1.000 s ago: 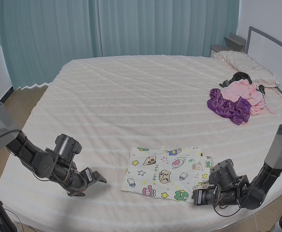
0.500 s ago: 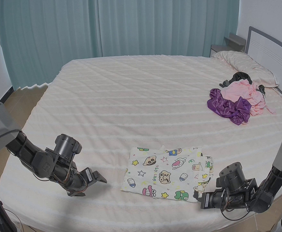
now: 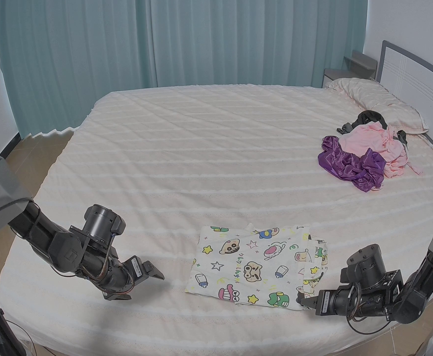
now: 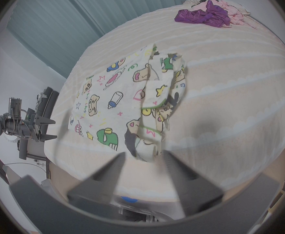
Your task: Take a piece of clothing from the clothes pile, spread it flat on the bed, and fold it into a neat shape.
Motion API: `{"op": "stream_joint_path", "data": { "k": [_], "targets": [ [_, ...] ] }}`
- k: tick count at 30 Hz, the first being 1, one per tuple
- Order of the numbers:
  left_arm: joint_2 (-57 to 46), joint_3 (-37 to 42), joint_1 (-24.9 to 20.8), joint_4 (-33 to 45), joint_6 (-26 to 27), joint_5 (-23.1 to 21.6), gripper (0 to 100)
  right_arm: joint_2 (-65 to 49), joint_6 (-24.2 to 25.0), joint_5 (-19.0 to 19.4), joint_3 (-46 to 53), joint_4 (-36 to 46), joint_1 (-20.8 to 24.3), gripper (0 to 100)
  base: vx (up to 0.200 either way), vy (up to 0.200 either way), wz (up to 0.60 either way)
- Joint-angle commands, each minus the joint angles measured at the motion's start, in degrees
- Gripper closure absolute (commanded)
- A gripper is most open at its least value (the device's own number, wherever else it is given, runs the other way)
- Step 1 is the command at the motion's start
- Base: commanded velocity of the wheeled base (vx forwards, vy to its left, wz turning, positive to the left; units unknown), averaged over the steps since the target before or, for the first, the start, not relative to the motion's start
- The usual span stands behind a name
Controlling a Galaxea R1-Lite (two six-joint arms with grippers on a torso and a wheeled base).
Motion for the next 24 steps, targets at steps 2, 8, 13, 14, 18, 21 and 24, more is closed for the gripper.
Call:
{"op": "stream_joint_path", "data": {
  "k": [2, 8, 13, 14, 18, 21, 24],
  "targets": [
    [-0.27, -1.70, -0.35, -0.15, -0.03, 0.01, 0, -2.72, -0.21, 0.19, -0.33, 0.00, -4.76, 0, 0.000, 0.000, 0.00],
    [2.10, -6.63, -1.76, -0.85, 0.33, 0.71, 0, -1.57, -0.30, 1.24, -0.51, 0.00, -10.47, 0, 0.000, 0.000, 0.00],
    [6.32, -11.20, -2.81, -3.14, 6.21, 1.24, 0, 2.73, 0.23, 2.12, -2.97, -0.88, -12.14, 0, 0.000, 0.000, 0.00],
    [8.34, -11.90, -3.95, -4.54, 9.11, 1.50, 0, 4.75, 0.40, 2.29, -3.67, -2.90, -12.14, 0, 0.000, 0.000, 0.00],
    [12.56, -12.78, -5.36, -8.41, 13.95, 1.68, 0, 10.55, 0.58, 3.26, -4.20, -11.51, -12.05, 0, 0.000, 0.000, 0.00],
    [14.49, -14.18, -5.62, -9.73, 15.18, 1.68, 0, 14.42, 0.84, 3.44, -4.81, -17.84, -12.23, 0, 0.000, 0.000, 0.00],
    [15.99, -16.29, -7.03, -10.26, 15.53, 1.33, 0, 19.43, 1.02, 3.96, -4.99, -23.56, -12.40, 0, 0.000, 0.000, 0.00]
  ]
}}
